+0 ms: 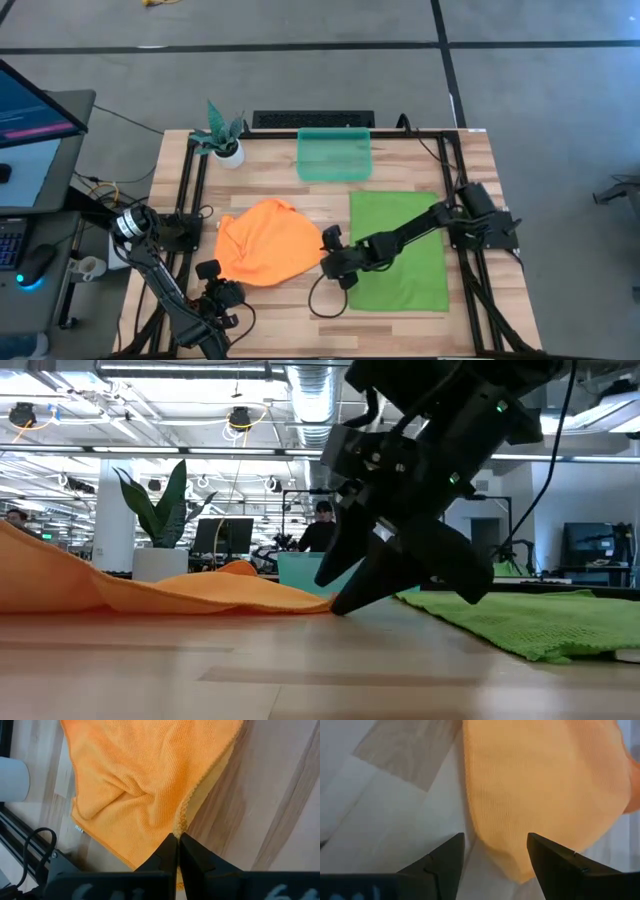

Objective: Roll microfiber towels into tight, uniform cylinder then place into a basket
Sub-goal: Fold the orange towel

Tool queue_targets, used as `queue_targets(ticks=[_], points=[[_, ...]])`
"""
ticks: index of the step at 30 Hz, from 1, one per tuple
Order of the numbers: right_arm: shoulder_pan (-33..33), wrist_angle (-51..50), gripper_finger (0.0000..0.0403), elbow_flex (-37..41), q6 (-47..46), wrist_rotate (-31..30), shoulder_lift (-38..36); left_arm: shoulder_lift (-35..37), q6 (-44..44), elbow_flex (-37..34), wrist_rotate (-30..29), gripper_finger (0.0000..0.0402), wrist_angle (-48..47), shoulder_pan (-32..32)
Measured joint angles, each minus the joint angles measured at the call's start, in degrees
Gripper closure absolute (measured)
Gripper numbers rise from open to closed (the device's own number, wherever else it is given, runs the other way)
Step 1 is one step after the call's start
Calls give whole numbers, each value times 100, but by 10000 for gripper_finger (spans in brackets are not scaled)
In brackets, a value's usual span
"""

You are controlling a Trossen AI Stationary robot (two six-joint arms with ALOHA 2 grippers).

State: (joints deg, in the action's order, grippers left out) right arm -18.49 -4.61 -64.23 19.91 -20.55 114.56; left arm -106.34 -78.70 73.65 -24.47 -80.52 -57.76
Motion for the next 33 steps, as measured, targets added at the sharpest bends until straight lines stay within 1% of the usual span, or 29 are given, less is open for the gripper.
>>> queue_targets(ticks=[5,8,12,15,18,21,22,26,30,33], points=[[112,-163,163,-43,-226,153,7,0,0,0,-2,401,11,0],[218,-241,184,-47,-450,348,6,0,0,0,-2,401,11,0],[406,-317,236,-49,-768,944,-4,0,0,0,-4,401,9,0],[489,-385,284,-50,-1167,1233,-4,0,1,0,-9,401,9,0],[487,-413,334,-45,-1254,1279,-4,0,112,0,-188,401,17,0],[432,-494,384,-42,-1097,1153,-4,0,253,0,-497,401,78,1],[420,-526,391,-39,-1090,1113,-4,0,296,0,-538,401,85,2],[347,-697,388,-27,-1294,935,-103,0,341,0,-560,401,106,2],[227,-1059,397,12,-1429,900,-315,0,449,0,-625,401,116,0],[72,-1144,395,3,-1587,670,-524,19,590,-1,-746,401,80,1]])
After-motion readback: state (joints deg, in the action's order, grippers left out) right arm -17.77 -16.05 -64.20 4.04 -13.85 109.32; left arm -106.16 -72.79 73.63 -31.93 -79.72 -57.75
